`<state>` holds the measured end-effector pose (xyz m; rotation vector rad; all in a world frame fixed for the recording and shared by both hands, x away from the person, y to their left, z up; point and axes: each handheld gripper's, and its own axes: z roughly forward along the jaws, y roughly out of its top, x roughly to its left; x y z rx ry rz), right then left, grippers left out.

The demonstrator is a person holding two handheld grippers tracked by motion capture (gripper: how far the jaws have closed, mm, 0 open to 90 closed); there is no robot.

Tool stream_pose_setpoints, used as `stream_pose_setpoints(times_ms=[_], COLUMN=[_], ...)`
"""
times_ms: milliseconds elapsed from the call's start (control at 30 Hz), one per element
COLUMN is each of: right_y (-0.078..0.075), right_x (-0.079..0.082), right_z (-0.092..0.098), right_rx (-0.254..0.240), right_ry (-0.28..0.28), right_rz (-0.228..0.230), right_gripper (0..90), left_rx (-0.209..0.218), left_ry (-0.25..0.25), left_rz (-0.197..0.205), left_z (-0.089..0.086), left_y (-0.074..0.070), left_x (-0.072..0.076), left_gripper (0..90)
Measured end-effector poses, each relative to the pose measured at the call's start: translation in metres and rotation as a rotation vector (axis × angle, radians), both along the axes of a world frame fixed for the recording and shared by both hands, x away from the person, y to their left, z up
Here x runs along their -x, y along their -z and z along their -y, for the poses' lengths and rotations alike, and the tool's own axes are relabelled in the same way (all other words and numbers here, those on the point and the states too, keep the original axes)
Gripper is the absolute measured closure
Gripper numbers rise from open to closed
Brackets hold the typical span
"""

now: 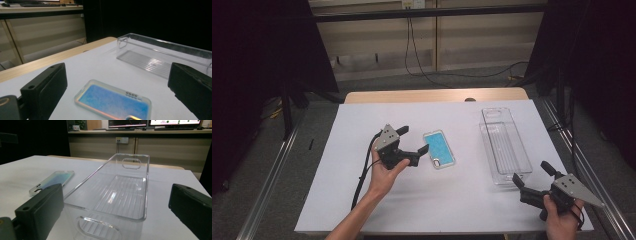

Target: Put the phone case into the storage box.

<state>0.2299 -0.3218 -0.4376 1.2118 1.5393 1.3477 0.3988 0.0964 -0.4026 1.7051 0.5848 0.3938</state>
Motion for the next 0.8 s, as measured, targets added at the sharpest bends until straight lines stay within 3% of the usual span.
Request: stream_pose_setpoints(times_ms=[267, 367, 600, 667, 800], right_y=[0.0, 0.0, 0.0, 0.0, 0.0], right_x=[0.0, 0.001, 0.001, 0.001, 0.001], right_z=[0.0, 0.0, 0.0, 0.0, 0.001], right_rx=[0.002, 0.003, 0.003, 0.004, 0.003], right_ry=[-0.002, -0.003, -0.005, -0.003, -0.002], right_rz=[0.002, 0.002, 0.003, 0.004, 0.004], right_gripper=[0.0, 0.0, 0.0, 0.0, 0.0], left_rx=[0.006, 0.031, 0.007, 0.028, 0.026], left_ry=[0.018, 0.018, 0.022, 0.026, 0.02], left_rz=[0.02, 0.017, 0.029, 0.02, 0.013], left_z=[0.014, 0.018, 0.027, 0.028, 0.031], left_y=[-0.002, -0.002, -0.002, -0.001, 0.002], left_x=[-0.01, -0.014, -0.023, -0.027, -0.032], left_gripper=[2.6, 2.8, 3.2, 4.6, 5.0])
